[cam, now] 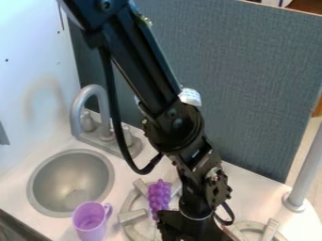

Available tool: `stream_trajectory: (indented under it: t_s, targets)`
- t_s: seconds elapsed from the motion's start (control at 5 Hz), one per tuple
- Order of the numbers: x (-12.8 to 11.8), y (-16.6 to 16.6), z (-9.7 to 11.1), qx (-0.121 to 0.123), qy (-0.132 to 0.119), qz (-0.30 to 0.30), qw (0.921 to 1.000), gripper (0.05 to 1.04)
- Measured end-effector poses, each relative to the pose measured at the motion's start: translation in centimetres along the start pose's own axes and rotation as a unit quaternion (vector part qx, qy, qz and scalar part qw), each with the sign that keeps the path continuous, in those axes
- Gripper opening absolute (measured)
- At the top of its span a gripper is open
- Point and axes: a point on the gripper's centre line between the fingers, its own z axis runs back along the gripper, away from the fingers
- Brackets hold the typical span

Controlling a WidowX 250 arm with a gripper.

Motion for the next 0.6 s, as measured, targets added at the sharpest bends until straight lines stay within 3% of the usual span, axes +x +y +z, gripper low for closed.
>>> stream_trajectory:
  t_s: [0.2, 0.4, 0.6]
  targets:
    - [-0.5, 0.3, -0.8, 0.006, 0.012, -0.003, 0.9999, 1.004]
    - [-0.9, -0.1, -2.4, -0.012, 0.024, -0.026, 0.9993, 1.004]
    - [-0.2, -0.2, -3.8, 0.02, 0.028, -0.022, 0.9992, 1.004]
